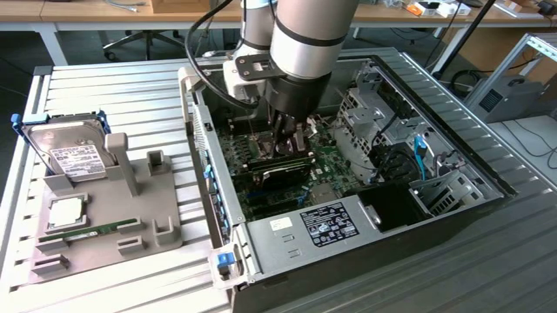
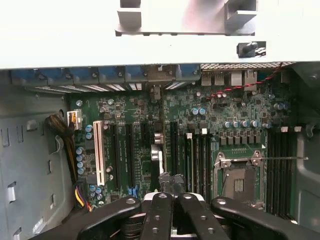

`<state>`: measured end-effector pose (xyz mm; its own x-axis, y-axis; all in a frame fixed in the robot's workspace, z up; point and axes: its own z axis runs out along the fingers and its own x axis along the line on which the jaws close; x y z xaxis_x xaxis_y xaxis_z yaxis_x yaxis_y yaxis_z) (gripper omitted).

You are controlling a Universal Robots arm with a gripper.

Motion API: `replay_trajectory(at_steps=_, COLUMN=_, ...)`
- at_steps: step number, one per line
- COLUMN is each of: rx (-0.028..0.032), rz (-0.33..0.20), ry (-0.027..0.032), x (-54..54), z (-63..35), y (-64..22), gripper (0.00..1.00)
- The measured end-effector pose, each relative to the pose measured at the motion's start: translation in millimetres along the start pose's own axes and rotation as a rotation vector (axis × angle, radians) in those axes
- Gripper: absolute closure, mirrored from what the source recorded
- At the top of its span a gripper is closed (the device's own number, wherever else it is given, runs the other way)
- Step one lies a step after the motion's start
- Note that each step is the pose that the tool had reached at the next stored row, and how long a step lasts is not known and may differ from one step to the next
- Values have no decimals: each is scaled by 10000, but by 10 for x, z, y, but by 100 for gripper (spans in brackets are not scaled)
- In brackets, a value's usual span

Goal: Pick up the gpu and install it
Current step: 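Press down on the gpu until it lock into place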

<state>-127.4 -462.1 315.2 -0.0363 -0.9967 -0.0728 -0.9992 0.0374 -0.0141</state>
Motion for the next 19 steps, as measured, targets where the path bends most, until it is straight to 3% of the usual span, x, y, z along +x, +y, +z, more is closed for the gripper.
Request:
replay_trajectory(at_steps=13, rx=5, rz=65, ry=18, x=20, z=245, y=67, gripper=89)
replay_trajectory(at_steps=19, rx=6, rz=70, ry=18, x=18, z=252, y=80, gripper=89)
